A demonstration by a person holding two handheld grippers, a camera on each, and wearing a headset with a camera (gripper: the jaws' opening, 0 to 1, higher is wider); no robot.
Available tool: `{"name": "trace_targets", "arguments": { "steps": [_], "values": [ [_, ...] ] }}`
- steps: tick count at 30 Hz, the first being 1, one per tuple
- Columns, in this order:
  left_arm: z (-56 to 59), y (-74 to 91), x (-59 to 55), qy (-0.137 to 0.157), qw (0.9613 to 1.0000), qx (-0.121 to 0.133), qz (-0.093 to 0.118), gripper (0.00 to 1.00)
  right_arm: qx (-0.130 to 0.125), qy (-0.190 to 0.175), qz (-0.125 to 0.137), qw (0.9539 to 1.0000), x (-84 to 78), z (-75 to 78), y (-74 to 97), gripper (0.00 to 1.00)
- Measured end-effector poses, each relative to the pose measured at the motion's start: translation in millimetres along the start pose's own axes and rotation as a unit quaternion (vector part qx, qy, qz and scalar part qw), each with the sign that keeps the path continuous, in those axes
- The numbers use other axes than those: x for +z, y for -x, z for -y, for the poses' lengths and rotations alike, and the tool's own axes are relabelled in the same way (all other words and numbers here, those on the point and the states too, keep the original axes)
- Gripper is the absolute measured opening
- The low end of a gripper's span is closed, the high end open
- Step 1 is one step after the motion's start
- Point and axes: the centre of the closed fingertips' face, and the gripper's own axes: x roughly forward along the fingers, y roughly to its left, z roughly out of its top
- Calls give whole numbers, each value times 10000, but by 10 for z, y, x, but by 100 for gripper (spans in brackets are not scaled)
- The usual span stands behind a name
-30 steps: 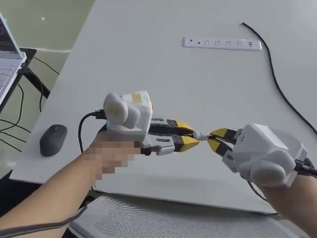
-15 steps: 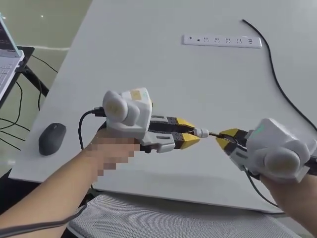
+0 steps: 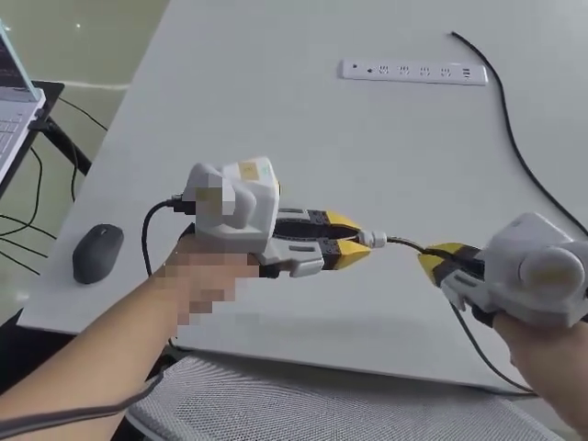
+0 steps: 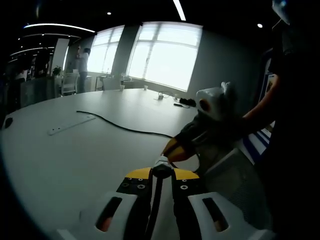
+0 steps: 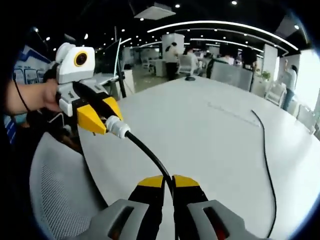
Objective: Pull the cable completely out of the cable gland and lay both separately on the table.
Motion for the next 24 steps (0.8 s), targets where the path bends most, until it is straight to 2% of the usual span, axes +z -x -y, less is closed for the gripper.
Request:
{"name": "trace_targets", "arguments": {
  "steps": [8,17,24],
  "values": [
    [3,14,-11,4,10000,20,5,15,-99,-622,-85,9980,-176,58,-27,0],
    [5,9,-18,-11,10000,58,20,15,-154,-1379,-221,9901,-359,125,-47,0],
    [5,-8,-13,-3,10000,64,27,15,-134,-1442,-248,9892,-373,119,-46,0]
  ]
}}
